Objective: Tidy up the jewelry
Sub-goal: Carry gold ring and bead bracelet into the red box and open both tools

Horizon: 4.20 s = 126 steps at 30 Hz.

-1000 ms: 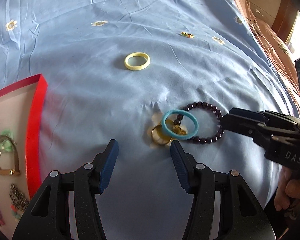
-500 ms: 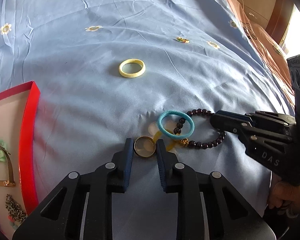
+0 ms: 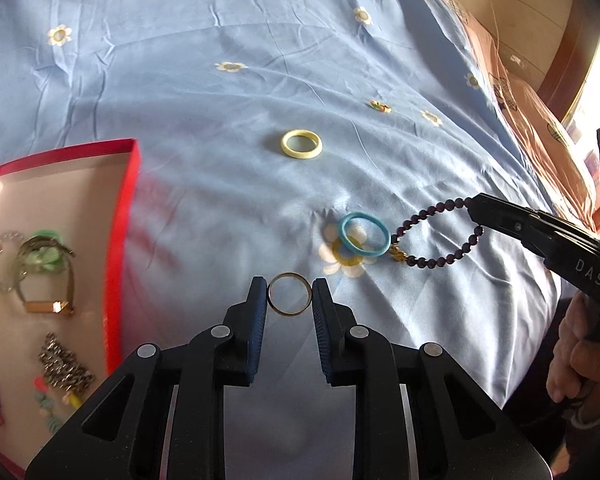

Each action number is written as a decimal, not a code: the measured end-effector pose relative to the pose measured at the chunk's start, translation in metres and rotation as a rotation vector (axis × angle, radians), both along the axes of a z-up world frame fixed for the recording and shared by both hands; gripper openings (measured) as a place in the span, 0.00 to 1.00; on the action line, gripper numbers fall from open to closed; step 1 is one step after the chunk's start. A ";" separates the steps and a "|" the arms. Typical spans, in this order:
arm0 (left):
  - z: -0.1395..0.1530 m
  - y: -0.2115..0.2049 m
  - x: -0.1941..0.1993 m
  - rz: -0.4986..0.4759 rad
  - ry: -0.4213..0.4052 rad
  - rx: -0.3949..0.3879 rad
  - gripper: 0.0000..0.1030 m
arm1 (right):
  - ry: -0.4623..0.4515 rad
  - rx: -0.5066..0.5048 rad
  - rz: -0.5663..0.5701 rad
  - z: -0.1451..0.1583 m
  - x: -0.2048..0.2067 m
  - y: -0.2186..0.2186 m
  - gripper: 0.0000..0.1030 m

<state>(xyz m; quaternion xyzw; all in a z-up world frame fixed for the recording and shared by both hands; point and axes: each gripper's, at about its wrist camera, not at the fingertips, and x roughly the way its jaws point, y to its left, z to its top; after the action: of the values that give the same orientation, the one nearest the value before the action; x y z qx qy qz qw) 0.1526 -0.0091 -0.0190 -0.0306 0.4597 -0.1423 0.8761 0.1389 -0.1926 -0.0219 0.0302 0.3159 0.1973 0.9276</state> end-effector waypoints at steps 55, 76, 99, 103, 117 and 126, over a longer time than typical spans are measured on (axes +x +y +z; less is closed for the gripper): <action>0.013 0.191 -0.104 0.432 -0.031 -0.022 0.20 | -0.051 -0.010 0.489 0.028 -0.067 0.209 0.07; -0.010 0.203 -0.100 0.442 0.012 -0.026 0.20 | 0.062 -0.071 0.536 -0.015 -0.036 0.266 0.07; -0.029 0.193 -0.079 0.423 0.059 0.059 0.21 | 0.129 -0.110 0.474 -0.047 0.004 0.265 0.07; -0.029 0.191 -0.078 0.425 0.060 0.072 0.21 | 0.132 -0.108 0.475 -0.047 0.003 0.265 0.08; -0.029 0.187 -0.077 0.423 0.062 0.099 0.23 | 0.138 -0.104 0.469 -0.048 0.005 0.265 0.12; -0.023 0.189 -0.083 0.446 0.055 0.086 0.35 | 0.128 -0.074 0.464 -0.043 0.002 0.257 0.25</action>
<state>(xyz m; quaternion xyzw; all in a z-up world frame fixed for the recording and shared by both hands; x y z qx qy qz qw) 0.0695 0.1800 -0.0422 -0.0978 0.4710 0.0756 0.8735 0.1408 0.0647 -0.0651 -0.0649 0.3795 0.3910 0.8360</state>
